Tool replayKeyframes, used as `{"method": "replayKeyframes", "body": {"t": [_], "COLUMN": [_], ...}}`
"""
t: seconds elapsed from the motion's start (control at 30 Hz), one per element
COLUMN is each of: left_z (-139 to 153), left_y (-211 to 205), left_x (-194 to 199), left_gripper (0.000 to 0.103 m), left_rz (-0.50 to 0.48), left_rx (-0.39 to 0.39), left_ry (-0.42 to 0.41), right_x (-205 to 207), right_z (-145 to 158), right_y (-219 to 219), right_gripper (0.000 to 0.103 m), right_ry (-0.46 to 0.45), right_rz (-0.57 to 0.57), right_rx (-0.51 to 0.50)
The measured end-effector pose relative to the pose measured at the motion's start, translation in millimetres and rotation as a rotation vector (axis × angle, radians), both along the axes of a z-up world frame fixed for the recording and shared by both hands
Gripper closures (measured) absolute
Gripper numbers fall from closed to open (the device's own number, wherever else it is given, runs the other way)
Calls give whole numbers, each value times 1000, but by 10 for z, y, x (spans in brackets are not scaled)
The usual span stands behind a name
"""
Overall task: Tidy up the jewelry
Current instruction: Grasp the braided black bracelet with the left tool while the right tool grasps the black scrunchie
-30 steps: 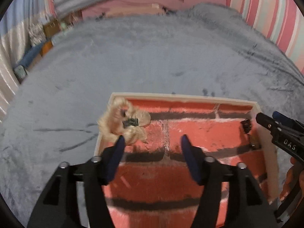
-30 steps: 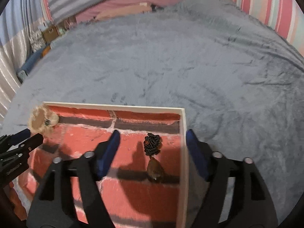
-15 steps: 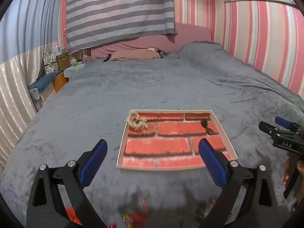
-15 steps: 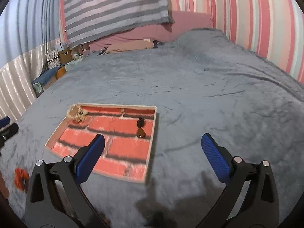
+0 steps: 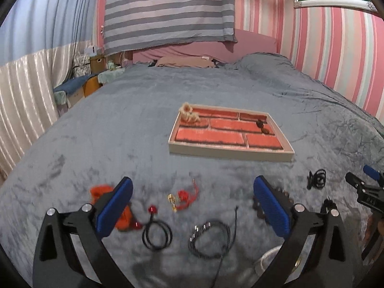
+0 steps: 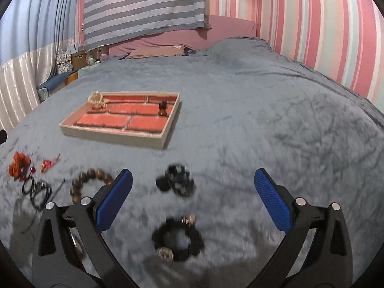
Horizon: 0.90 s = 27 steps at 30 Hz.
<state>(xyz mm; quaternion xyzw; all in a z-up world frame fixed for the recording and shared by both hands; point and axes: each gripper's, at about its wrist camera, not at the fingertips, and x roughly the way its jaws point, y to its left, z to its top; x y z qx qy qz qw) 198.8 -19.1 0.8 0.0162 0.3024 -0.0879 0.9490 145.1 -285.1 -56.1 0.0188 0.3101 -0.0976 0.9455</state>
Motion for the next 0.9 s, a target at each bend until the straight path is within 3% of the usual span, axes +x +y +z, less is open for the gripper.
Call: {"method": "replayKeyframes", "body": {"t": [0.3, 0.5, 0.83, 0.87, 0.9], "left_z": [-597, -728, -857, -873, -883], "left_y": [47, 51, -5, -19, -32], "left_x": [-124, -108, -86, -76, -63], "left_gripper": [5, 5, 6, 7, 15], "left_rz": [6, 19, -8, -13, -16], "left_rx": [-6, 12, 28, 32, 35], "left_ry": [92, 92, 104, 107, 112], "right_x": [-180, -137, -57, -52, -44], "right_z": [-454, -546, -683, -691, -707], "right_y": [-80, -101, -147, -152, -154], "right_gripper": [4, 5, 26, 28, 31], "right_ry": [51, 69, 144, 149, 157], "right_rz": [-19, -11, -18, -17, -17], "right_rx": [-9, -13, -1, 1, 2]}}
